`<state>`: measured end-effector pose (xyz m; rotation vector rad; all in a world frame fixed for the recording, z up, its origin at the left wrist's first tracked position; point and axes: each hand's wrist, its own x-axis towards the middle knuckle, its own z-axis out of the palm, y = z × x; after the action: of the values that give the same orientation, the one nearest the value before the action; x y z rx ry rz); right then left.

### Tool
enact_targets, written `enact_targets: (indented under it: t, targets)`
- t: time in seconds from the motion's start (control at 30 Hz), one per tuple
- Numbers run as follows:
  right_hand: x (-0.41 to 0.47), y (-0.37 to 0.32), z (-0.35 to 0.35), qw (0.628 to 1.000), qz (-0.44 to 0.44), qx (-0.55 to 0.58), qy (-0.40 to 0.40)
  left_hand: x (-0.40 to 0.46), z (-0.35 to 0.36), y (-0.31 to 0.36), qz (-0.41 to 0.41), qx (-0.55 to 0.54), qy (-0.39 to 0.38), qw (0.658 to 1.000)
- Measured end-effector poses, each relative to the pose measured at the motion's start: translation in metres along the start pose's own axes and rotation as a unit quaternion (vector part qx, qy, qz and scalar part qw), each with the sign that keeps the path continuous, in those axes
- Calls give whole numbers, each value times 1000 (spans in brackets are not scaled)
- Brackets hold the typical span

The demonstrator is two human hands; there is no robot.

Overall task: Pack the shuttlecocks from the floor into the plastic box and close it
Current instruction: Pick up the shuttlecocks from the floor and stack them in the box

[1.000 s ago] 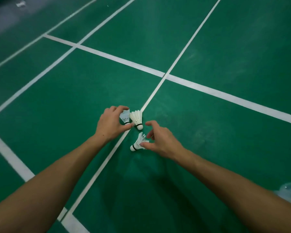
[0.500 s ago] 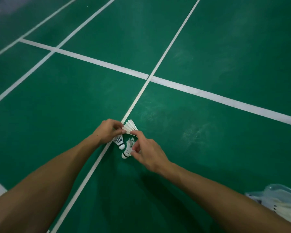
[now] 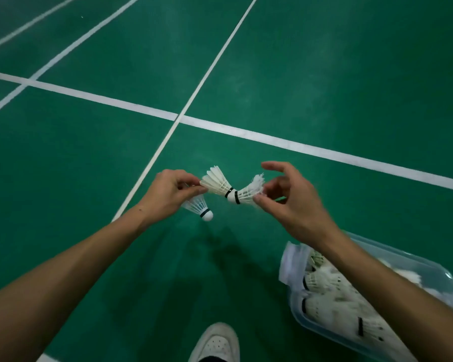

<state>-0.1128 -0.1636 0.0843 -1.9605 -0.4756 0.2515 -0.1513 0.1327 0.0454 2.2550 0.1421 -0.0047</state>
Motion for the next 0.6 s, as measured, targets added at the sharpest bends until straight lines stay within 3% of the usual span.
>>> enact_targets:
  t: [0.2, 0.37, 0.47, 0.6]
  targets:
    - [-87, 6, -112, 993, 60, 14, 104, -12, 69, 100, 70, -59, -36, 995]
    - [-143, 29, -161, 977, 115, 8, 177, -23, 95, 149, 108, -72, -27, 991]
    - [-160, 38, -159, 973, 141, 7, 181, -28, 102, 155, 90, -96, -1, 991]
    - [-153, 45, -126, 978, 164, -54, 115, -28, 115, 152, 72, -110, 12, 991]
